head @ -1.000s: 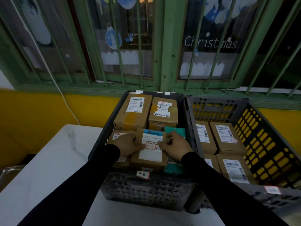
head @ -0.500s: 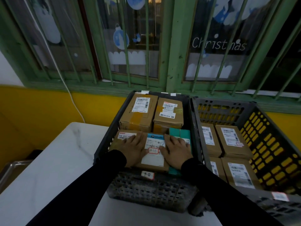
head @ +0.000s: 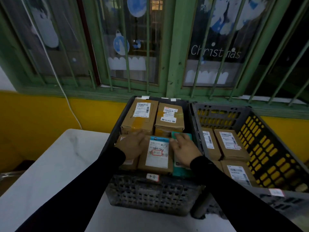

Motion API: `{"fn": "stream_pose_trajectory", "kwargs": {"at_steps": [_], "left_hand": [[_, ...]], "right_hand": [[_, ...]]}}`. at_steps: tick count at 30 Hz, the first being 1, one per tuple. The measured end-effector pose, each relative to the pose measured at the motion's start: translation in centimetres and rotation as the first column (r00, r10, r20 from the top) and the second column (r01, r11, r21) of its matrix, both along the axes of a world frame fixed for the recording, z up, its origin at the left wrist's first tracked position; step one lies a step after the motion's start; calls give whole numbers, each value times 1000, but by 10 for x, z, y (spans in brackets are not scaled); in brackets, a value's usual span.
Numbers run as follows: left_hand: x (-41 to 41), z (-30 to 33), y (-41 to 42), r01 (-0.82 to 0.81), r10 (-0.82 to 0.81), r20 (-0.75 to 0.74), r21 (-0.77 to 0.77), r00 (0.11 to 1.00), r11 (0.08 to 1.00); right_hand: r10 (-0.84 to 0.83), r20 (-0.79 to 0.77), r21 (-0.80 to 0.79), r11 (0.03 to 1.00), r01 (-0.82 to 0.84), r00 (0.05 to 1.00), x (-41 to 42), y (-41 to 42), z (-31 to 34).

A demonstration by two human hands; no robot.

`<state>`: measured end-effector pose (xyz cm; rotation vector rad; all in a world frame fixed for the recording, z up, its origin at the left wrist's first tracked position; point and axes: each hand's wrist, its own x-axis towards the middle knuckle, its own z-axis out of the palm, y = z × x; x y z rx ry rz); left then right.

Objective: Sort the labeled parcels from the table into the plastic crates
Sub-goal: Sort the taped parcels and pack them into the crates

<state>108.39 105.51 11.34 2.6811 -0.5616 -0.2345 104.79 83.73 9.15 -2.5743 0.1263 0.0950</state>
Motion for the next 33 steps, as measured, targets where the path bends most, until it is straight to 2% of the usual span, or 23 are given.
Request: {"fn": "stream_pose_trajectory", "kwargs": {"at_steps": [3,6,12,18,26,33], "left_hand": [[2,17,-4,-92,98,15,-239,995,967],[4,29,-16,-81,101,34,-378,994,922],[-11,45,-63,62,-75,2,-581,997,812],[-70,69,-153,163,-261,-40,-689,964,707],[-205,80,-339,155,-503,-146,-847,852,508],[-360,71,-515,219,-698,-148,-887,701,407]], "right_hand": [[-93,120,128,989,78,988,-11,-5,25],[-204,206,232,960,155,957,-23,-13,40],[-347,317,329,913,241,882,-68,-42,53],[-464,407,329,878,347,787,-143,-111,66],[-669,466,418,743,523,579,-326,-266,66],[-881,398,638,467,612,257,-513,-396,59]]}}
